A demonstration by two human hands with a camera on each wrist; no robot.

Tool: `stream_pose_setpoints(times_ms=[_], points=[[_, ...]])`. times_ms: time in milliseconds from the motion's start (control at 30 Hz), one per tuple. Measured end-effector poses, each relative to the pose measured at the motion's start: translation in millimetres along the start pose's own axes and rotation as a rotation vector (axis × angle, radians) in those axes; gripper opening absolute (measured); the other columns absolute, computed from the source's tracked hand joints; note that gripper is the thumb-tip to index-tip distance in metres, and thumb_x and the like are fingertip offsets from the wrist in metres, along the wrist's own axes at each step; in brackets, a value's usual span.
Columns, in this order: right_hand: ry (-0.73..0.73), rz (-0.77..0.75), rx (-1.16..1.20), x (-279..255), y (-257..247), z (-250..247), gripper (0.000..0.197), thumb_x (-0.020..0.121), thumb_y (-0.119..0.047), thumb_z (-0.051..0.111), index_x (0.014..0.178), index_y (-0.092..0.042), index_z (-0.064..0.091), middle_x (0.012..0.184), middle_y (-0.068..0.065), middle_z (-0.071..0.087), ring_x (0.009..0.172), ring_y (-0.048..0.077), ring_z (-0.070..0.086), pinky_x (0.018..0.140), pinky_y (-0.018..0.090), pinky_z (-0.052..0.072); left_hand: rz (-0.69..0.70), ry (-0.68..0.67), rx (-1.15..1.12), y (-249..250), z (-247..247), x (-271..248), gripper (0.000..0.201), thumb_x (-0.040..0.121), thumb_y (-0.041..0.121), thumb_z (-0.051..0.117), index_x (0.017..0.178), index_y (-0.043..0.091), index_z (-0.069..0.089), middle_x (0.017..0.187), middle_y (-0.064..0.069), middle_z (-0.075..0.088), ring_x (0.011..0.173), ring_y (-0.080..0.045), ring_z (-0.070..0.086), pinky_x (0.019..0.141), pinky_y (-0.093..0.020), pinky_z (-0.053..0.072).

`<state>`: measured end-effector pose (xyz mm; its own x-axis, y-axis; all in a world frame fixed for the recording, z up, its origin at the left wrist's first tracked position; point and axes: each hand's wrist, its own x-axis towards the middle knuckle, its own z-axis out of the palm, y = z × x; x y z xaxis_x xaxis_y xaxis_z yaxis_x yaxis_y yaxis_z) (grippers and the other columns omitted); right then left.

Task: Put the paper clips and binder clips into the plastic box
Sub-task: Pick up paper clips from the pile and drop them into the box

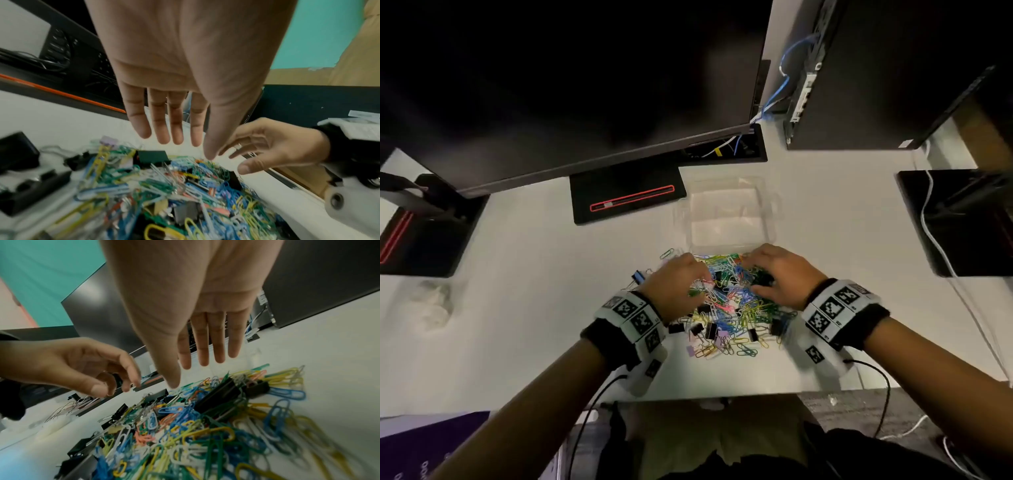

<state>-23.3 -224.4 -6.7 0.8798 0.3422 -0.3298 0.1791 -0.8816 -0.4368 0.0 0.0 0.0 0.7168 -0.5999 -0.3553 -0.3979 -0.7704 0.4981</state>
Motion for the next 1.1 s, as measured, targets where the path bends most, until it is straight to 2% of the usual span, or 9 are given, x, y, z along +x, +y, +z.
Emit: stream_pose_setpoints(times_ms=[67, 167, 333, 467, 600, 767, 933, 1033, 1100], points=[[-0.036, -0.011, -0.006, 8, 1, 3, 0.053, 0.084, -0.026, 0.064, 0.134, -0.017, 0.047, 0.134, 0.004, 0.046, 0.123, 0.019, 0.045, 0.102, 0.025, 0.034, 0.005, -0.011, 0.021, 1, 9, 8, 0.038, 0.086, 0.028, 0.059, 0.123, 0.018, 0.054, 0.122, -0.004, 0.048, 0.112, -0.017, 0.046, 0.101, -0.032, 0.040], [-0.032, -0.047, -0.021, 18, 3, 11, 0.053, 0.087, -0.020, 0.061, 0.136, -0.015, 0.044, 0.138, 0.005, 0.044, 0.126, 0.023, 0.044, 0.104, 0.028, 0.034, 0.033, 0.008, 0.075, 6, 15, 20, 0.043, 0.089, 0.028, 0.056, 0.129, 0.016, 0.049, 0.127, -0.004, 0.045, 0.117, -0.019, 0.044, 0.102, -0.029, 0.036], [-0.052, -0.093, -0.133, 27, 6, 19, 0.056, 0.088, -0.020, 0.058, 0.140, -0.015, 0.037, 0.140, 0.008, 0.042, 0.128, 0.026, 0.041, 0.108, 0.032, 0.032, 0.101, 0.031, 0.142, 7, 13, 39, 0.049, 0.094, 0.011, 0.045, 0.142, 0.016, 0.036, 0.144, -0.005, 0.038, 0.133, -0.020, 0.034, 0.111, -0.029, 0.026], [-0.028, -0.121, -0.151, 27, 10, 24, 0.052, 0.085, -0.022, 0.061, 0.134, -0.016, 0.045, 0.132, 0.007, 0.048, 0.119, 0.027, 0.045, 0.102, 0.036, 0.037, 0.140, -0.029, 0.154, 7, 14, 46, 0.055, 0.093, 0.003, 0.041, 0.145, 0.016, 0.029, 0.149, -0.003, 0.032, 0.137, -0.018, 0.030, 0.108, -0.021, 0.020], [-0.003, -0.135, -0.145, 30, 13, 20, 0.036, 0.086, -0.023, 0.060, 0.121, -0.019, 0.056, 0.119, 0.006, 0.055, 0.112, 0.024, 0.050, 0.093, 0.034, 0.042, 0.172, -0.068, 0.257, 2, 19, 54, 0.051, 0.093, 0.010, 0.046, 0.142, 0.015, 0.034, 0.145, -0.006, 0.037, 0.131, -0.023, 0.038, 0.110, -0.033, 0.032], [0.005, -0.152, -0.108, 34, 20, 18, 0.020, 0.084, -0.020, 0.063, 0.103, -0.022, 0.068, 0.107, 0.000, 0.064, 0.101, 0.019, 0.059, 0.083, 0.025, 0.041, 0.192, -0.087, 0.361, -5, 19, 62, 0.049, 0.095, 0.015, 0.046, 0.142, 0.020, 0.034, 0.140, -0.003, 0.042, 0.128, -0.023, 0.041, 0.107, -0.036, 0.034], [0.076, -0.168, -0.080, 31, 24, 11, 0.015, 0.080, -0.020, 0.068, 0.094, -0.019, 0.072, 0.100, -0.002, 0.071, 0.091, 0.016, 0.064, 0.081, 0.023, 0.046, 0.163, -0.084, 0.270, -7, 16, 62, 0.044, 0.094, 0.018, 0.051, 0.137, 0.023, 0.043, 0.129, -0.003, 0.049, 0.120, -0.019, 0.046, 0.098, -0.027, 0.036], [0.146, -0.163, 0.011, 27, 23, 6, 0.013, 0.077, -0.018, 0.073, 0.090, -0.018, 0.073, 0.089, -0.003, 0.073, 0.079, 0.010, 0.065, 0.078, 0.025, 0.052, 0.136, -0.082, 0.217, -9, 14, 62, 0.043, 0.090, 0.021, 0.058, 0.132, 0.023, 0.049, 0.120, 0.000, 0.055, 0.096, -0.010, 0.047, 0.084, -0.021, 0.034], [0.186, -0.164, 0.092, 26, 23, 5, 0.016, 0.076, -0.015, 0.074, 0.091, -0.017, 0.072, 0.082, -0.006, 0.071, 0.076, 0.006, 0.065, 0.074, 0.017, 0.052, 0.128, -0.055, 0.172, -11, 13, 62, 0.037, 0.087, 0.020, 0.063, 0.124, 0.020, 0.057, 0.114, 0.002, 0.062, 0.086, -0.006, 0.048, 0.078, -0.018, 0.037]])
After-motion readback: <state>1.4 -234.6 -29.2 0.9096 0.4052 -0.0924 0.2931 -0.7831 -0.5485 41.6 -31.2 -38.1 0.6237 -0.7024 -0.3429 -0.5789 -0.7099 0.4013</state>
